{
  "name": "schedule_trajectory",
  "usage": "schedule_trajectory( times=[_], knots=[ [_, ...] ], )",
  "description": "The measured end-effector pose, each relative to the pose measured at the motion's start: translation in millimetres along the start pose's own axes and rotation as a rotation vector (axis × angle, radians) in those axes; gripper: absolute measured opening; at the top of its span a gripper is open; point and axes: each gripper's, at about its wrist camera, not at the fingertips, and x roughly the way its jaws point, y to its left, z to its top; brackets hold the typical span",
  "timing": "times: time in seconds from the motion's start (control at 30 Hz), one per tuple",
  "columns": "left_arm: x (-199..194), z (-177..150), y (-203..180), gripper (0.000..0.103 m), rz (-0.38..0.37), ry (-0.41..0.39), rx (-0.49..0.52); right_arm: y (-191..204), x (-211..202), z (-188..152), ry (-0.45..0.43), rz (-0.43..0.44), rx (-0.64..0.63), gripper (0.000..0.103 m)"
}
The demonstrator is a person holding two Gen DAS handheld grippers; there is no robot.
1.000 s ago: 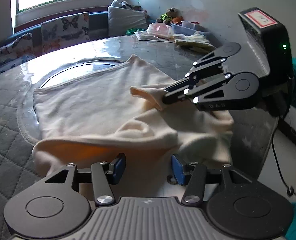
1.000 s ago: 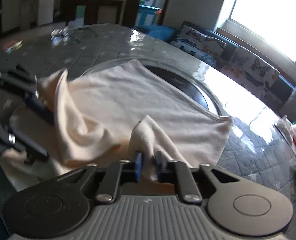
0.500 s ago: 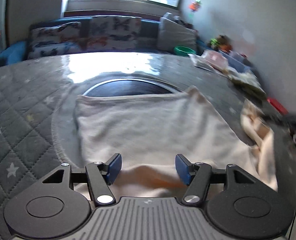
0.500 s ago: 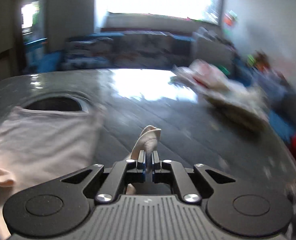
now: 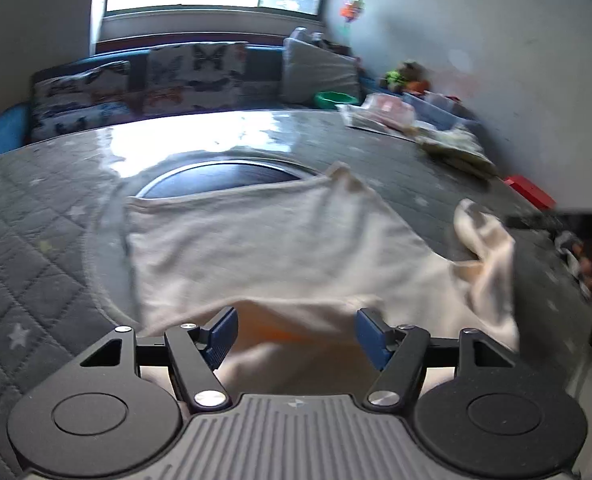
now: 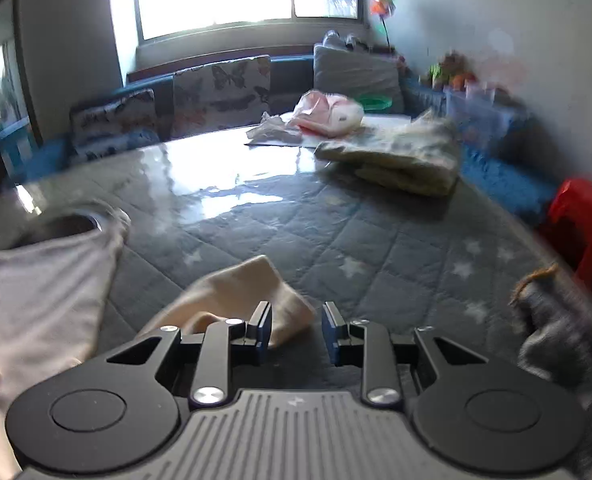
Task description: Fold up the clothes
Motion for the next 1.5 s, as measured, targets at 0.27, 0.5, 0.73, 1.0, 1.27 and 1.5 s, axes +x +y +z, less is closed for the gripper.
schedule_trajectory(
  times=[0.27,0.5,0.73,1.0,1.27,1.5],
  knots=[
    [12.9,-16.4,-25.1,0.069,-0.029,0.058,0.062,-8.8,32.7,-1.4,0.034,0.008,0.06,0.015],
    [16.5,-24.5,-28.5,0.071,-0.039,0.078,0.081,-8.5,6.9,-1.7,-0.023,-0.064,-0.067,0.005],
    [16.3,-27.6,-28.2,0.073,-0.053,0.077,0.122,-35.6,-14.7,-10.5,-0.01,-0.207,-0.17,0.006],
    [12.6,-25.9,-27.7,0.073,-0.04,0.078,0.115,-41.8,-19.0,-20.6,-0.043,-0.241,-0.15,0.013],
    [6.3,-18.4,-35.9,0.073,-0.009,0.04,0.137,-0.7,-5.8,-24.5,-0.012,-0.019,-0.216,0.022],
    [18.3,-7.0,-41.8,0.073,-0.037,0.035,0.177,1.7,1.1,-25.9,0.021,-0.024,-0.188,0.032]
  ],
)
